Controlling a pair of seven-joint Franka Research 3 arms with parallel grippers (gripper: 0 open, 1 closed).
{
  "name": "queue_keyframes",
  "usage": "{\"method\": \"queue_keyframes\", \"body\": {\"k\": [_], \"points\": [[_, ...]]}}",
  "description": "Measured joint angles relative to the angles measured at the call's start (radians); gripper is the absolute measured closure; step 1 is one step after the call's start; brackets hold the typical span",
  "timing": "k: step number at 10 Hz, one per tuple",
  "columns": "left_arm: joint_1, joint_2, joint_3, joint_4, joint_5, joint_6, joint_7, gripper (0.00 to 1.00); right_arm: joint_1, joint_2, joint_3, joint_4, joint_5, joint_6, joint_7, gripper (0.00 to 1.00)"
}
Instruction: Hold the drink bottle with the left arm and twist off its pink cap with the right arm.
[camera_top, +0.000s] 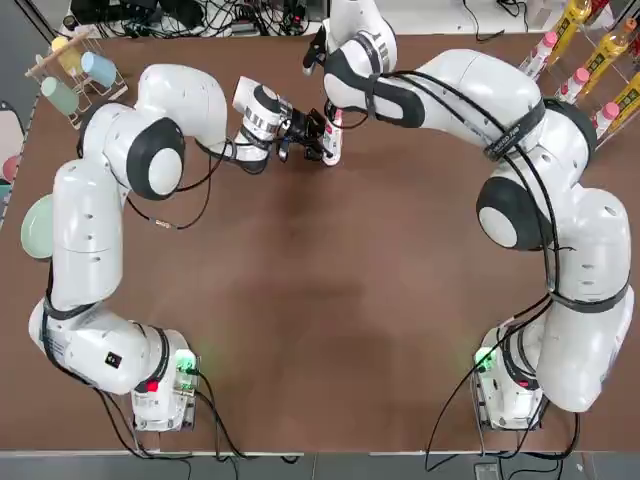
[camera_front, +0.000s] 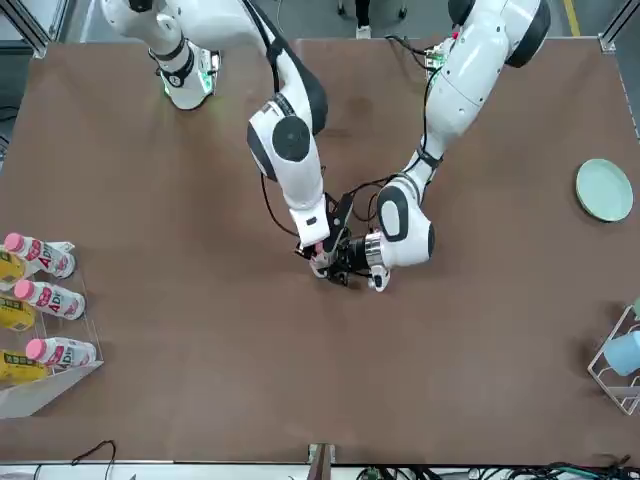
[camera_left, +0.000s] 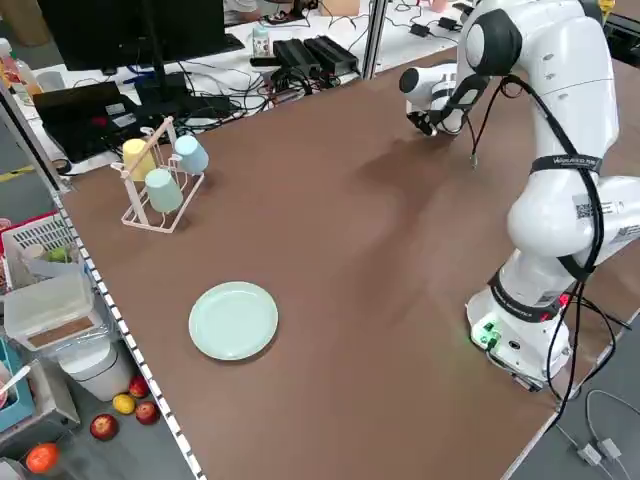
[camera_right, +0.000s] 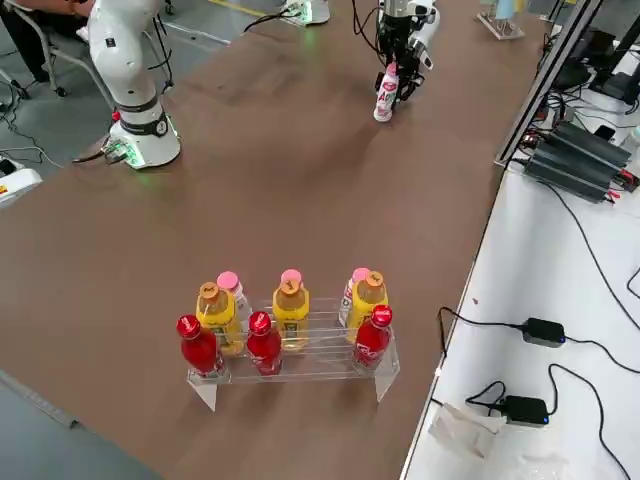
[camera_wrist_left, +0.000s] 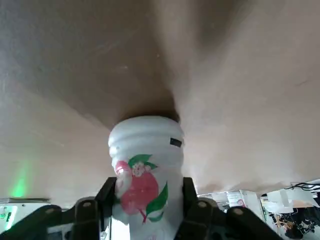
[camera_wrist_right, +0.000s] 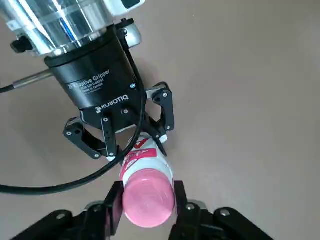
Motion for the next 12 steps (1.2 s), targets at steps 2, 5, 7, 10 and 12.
{"method": "queue_keyframes", "body": {"k": [2,5,7,10,12], "points": [[0.000,0.000,0.000,-0.001,0.000,-0.001,0.003,0.43,-0.001,0.000,-0.001,0.000,-0.002,0.000,-0.002,0.44],[0.002,0.000,0.000,-0.002,0.000,-0.003,0.007,0.43,-0.001,0.000,-0.001,0.000,-0.001,0.000,-0.002,0.26],[0.003,0.000,0.000,-0.002,0.000,-0.004,0.007,0.43,0.000,0.000,-0.001,0.000,-0.001,0.000,0.010,0.30],[0.004,0.001,0.000,-0.002,0.000,-0.005,0.008,0.43,0.006,0.000,0.001,0.000,-0.001,0.000,0.022,0.44],[0.004,0.001,0.000,-0.002,0.000,-0.005,0.008,0.43,0.006,0.000,0.001,0.002,-0.001,0.000,0.023,0.51]]}}
